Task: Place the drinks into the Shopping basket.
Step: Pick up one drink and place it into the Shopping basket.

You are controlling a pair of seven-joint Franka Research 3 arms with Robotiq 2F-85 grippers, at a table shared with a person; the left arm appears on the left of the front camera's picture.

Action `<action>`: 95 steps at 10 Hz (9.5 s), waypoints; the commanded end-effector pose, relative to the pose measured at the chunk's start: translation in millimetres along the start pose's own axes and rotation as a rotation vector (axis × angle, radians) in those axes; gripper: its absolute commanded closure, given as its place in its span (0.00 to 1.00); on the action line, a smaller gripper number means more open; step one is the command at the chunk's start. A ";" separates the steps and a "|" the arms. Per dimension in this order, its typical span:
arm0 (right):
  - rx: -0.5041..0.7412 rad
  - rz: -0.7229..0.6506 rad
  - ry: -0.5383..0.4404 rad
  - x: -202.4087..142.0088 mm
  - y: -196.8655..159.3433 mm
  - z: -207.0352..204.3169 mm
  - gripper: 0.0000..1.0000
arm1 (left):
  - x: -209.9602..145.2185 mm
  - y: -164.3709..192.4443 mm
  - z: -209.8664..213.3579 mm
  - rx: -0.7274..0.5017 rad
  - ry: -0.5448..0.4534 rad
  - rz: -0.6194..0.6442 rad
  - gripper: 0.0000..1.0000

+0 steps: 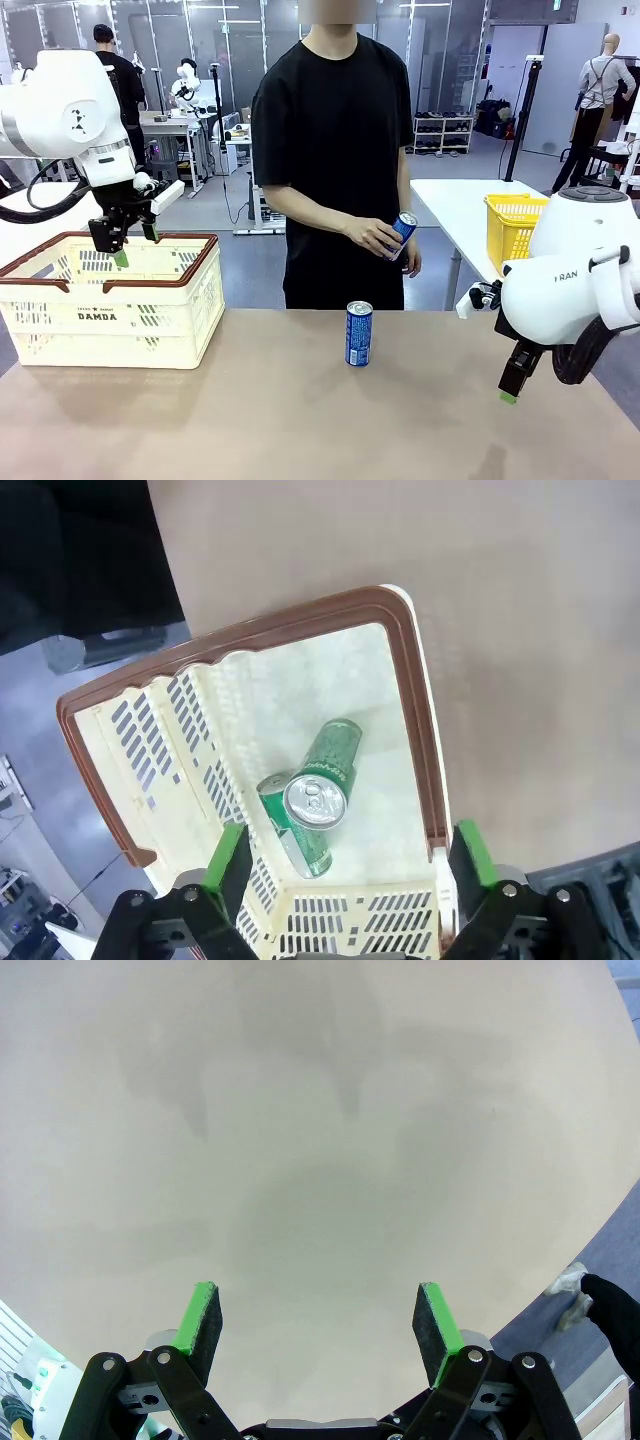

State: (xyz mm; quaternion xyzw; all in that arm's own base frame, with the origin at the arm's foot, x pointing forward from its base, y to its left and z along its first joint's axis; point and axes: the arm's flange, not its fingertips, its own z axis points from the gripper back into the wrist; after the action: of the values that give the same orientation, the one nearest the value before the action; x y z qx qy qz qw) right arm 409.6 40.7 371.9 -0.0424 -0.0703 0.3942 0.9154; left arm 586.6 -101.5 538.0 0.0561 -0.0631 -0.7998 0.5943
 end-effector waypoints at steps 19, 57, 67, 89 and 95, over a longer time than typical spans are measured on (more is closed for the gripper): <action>-0.001 0.000 0.003 -0.4 0.0 0.6 0.04 | 270.4 109.1 -42.7 -0.071 -0.212 -0.531 0.00; -0.001 0.000 0.003 -0.4 0.0 0.6 0.04 | 413.3 186.9 -137.3 -0.131 -0.203 -0.674 0.00; -0.001 0.000 0.003 -0.4 0.0 0.6 0.04 | 422.3 201.0 -163.3 -0.135 -0.252 -0.645 0.12; -0.001 0.000 0.003 -0.4 0.0 0.6 0.04 | 260.3 -53.9 -38.3 -0.325 -0.085 -0.601 0.86; -0.001 0.000 0.003 -0.4 0.0 0.6 0.04 | 296.8 64.6 -6.9 -0.320 -0.101 -0.598 0.86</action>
State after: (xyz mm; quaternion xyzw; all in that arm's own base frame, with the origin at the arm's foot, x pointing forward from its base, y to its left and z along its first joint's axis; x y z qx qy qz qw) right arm 409.5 40.8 371.9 -0.0423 -0.0700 0.3944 0.9153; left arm 553.1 -398.1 522.2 -0.0707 0.0585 -0.9391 0.3311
